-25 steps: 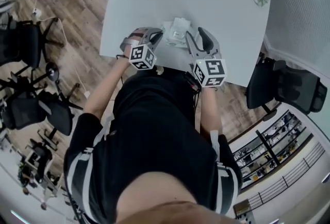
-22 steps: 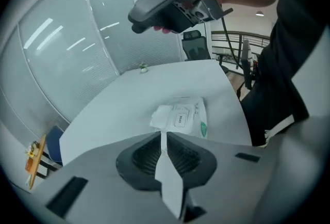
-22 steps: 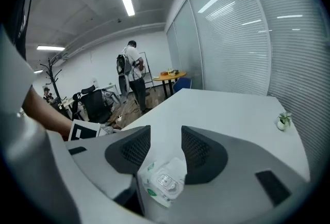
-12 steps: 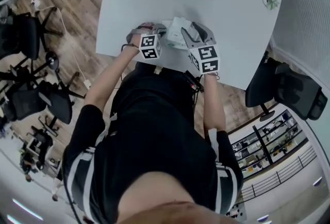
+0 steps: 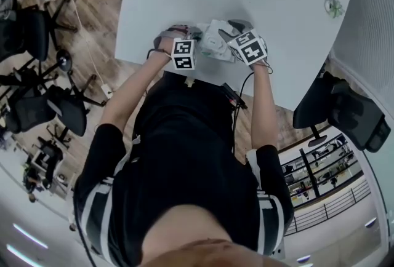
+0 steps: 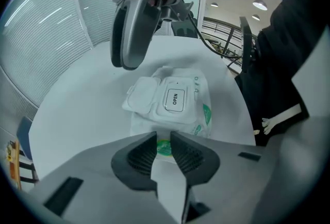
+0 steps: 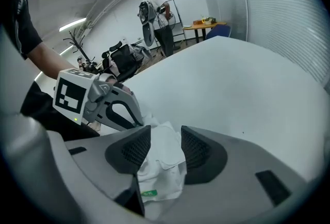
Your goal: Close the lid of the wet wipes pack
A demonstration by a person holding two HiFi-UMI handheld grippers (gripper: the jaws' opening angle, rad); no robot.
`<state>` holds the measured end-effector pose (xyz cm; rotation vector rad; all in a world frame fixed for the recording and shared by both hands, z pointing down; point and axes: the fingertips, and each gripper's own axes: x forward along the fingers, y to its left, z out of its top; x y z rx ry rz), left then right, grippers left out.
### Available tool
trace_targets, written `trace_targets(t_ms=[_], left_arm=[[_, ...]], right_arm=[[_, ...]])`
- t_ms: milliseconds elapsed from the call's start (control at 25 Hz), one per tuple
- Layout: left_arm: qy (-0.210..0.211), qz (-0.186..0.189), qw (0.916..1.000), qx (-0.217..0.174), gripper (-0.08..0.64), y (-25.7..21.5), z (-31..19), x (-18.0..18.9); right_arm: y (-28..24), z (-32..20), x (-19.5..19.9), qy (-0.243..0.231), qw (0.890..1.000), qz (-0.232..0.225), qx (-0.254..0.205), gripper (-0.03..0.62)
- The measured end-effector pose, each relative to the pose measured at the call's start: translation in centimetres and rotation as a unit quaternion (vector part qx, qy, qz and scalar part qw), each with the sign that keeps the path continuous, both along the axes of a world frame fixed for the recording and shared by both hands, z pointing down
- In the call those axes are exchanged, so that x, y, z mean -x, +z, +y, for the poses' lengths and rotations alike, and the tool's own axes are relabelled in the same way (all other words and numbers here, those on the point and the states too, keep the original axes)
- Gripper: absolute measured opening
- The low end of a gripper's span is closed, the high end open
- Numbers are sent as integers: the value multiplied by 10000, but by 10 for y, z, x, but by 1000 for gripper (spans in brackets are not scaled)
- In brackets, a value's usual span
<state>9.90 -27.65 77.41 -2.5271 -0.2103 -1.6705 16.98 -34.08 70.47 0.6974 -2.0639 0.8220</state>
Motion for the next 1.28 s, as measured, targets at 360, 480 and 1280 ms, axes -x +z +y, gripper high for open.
trace_targets(t_ms=[360, 480, 1280], left_arm=[[-97, -40, 9999, 84, 77, 1, -2, -1], [-99, -66, 9999, 123, 78, 2, -2, -1], [-271, 86, 9994, 188, 80, -1, 4, 8]], right_arm=[[53, -6, 5, -745, 9938, -58, 822, 204], [65, -3, 6, -894, 9905, -51, 1045, 205], [0, 51, 30, -550, 9964, -291, 576, 121]])
